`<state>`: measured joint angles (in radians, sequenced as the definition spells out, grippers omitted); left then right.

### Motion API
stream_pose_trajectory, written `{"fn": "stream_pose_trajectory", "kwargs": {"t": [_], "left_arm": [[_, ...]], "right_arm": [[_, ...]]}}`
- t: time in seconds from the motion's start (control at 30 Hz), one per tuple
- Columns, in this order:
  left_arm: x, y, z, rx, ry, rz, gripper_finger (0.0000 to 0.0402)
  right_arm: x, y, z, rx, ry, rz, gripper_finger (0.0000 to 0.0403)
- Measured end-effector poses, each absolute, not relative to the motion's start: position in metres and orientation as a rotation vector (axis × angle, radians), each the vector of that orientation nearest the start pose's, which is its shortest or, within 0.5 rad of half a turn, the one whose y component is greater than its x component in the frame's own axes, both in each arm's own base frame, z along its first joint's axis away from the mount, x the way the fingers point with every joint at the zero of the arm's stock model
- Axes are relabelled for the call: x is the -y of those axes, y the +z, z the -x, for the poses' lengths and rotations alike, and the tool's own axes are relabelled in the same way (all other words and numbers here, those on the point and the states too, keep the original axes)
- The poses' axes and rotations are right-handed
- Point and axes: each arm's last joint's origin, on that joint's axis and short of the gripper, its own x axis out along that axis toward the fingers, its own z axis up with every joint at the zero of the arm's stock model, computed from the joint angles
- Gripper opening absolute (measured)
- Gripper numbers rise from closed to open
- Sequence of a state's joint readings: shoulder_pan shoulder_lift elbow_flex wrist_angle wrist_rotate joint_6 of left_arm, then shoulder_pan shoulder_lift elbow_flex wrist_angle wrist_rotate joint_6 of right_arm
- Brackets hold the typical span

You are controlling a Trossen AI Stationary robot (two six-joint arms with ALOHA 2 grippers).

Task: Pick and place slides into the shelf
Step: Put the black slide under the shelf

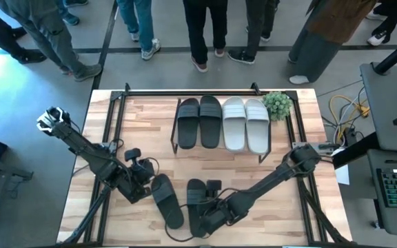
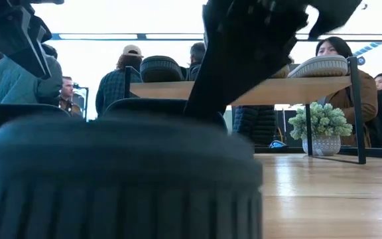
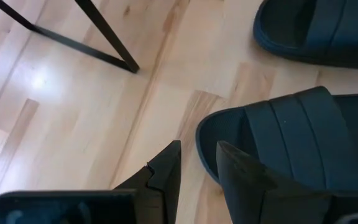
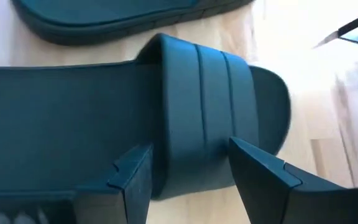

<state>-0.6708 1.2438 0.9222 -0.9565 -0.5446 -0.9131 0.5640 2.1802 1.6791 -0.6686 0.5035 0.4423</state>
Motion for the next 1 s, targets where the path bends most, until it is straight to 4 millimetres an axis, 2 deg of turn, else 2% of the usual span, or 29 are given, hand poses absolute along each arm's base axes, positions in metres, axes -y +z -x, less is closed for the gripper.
{"fn": "stream_pose_trajectory", "kwargs": {"t": [0.33, 0.53, 0.67, 0.87, 1.0], "left_arm": [[0.119, 0.244, -0.174, -0.975, 0.374, 0.072, 0.0088], [0.118, 0.244, -0.173, -0.986, 0.380, 0.059, 0.0088], [0.117, 0.244, -0.173, -0.978, 0.386, 0.054, 0.0088], [0.117, 0.244, -0.173, -0.970, 0.392, 0.049, 0.0088], [0.117, 0.244, -0.173, -0.967, 0.394, 0.047, 0.0088]], "right_arm": [[-0.217, 0.149, -0.399, -0.952, -0.303, 0.271, 0.0183], [-0.207, 0.148, -0.404, -0.934, -0.356, 0.284, 0.0159], [-0.202, 0.148, -0.407, -0.936, -0.367, 0.283, 0.0125], [-0.197, 0.148, -0.409, -0.938, -0.383, 0.279, 0.0049], [-0.192, 0.154, -0.402, -0.944, -0.466, 0.261, 0.0015]]}}
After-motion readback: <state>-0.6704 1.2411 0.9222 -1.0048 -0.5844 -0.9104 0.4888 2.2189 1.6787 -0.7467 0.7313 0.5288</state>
